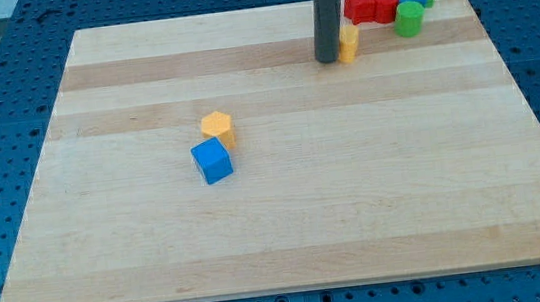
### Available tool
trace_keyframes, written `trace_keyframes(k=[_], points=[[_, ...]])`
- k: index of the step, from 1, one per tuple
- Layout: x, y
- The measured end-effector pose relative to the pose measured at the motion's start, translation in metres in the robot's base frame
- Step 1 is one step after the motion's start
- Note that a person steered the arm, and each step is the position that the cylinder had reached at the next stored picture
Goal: Move the yellow heart below the red star
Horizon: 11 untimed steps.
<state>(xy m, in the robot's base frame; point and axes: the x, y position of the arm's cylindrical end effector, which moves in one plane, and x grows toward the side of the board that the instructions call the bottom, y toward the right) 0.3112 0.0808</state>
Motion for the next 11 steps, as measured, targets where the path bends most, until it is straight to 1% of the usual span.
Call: trace_keyframes(k=[1,2,3,5,7,11], points=[[-0.002,0.023],[0.003,0.027],[0.005,0.044],[0.019,0.073],[-0.004,0.079],[-0.003,0.077]])
